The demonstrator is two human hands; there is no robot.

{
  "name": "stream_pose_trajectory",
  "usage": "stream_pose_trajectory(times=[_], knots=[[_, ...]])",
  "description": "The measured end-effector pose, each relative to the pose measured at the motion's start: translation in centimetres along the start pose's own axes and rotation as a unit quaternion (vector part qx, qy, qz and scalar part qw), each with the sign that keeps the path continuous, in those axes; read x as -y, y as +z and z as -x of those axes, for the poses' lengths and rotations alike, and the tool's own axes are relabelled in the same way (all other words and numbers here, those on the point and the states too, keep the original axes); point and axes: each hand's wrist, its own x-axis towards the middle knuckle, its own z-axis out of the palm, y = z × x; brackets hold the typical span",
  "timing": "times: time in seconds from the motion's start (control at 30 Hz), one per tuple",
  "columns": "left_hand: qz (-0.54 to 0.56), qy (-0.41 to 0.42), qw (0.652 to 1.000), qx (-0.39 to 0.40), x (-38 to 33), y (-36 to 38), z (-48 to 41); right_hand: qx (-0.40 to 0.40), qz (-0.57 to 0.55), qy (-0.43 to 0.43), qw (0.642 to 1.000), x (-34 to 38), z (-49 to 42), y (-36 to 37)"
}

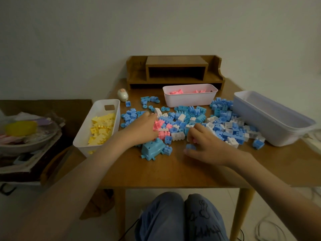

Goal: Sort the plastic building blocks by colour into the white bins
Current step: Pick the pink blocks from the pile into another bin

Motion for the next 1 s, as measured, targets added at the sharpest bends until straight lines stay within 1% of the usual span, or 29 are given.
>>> stream_pose_trajectory(times=[0.1,0.2,0.33,0.5,0.7,0.87,0.93,1.0], knots=[[-0.025,-0.007,0.999,0.028,0.3,0.0,-0.1,0.012,-0.008,0.005,1.000,0.0,0.1,0.7],[-0.024,-0.015,0.999,0.036,0.6,0.2,0.0,0.027,-0.005,0.018,0.999,-0.3,-0.2,1.1],[-0.017,-0.037,0.999,0.031,0.7,0.4,0.0,0.013,-0.050,0.039,0.998,-0.2,-0.7,1.0],[0.001,-0.027,0.999,0.019,0.9,0.5,0.0,0.003,-0.099,0.045,0.994,-0.2,-1.1,0.9],[0.040,-0.018,0.999,-0.024,1.5,0.3,-0.4,0.018,-0.046,0.024,0.998,-0.6,-1.7,0.9],[0.087,-0.026,0.994,-0.053,1.3,-0.2,-0.4,-0.031,-0.065,0.013,0.997,-0.6,-2.2,0.5],[0.101,-0.017,0.993,-0.063,1.2,-0.6,-0.6,-0.041,-0.079,0.011,0.996,-0.5,-2.6,0.0],[0.107,-0.008,0.992,-0.061,1.0,-1.1,-0.9,-0.052,-0.068,0.000,0.996,-0.5,-3.3,-0.7]])
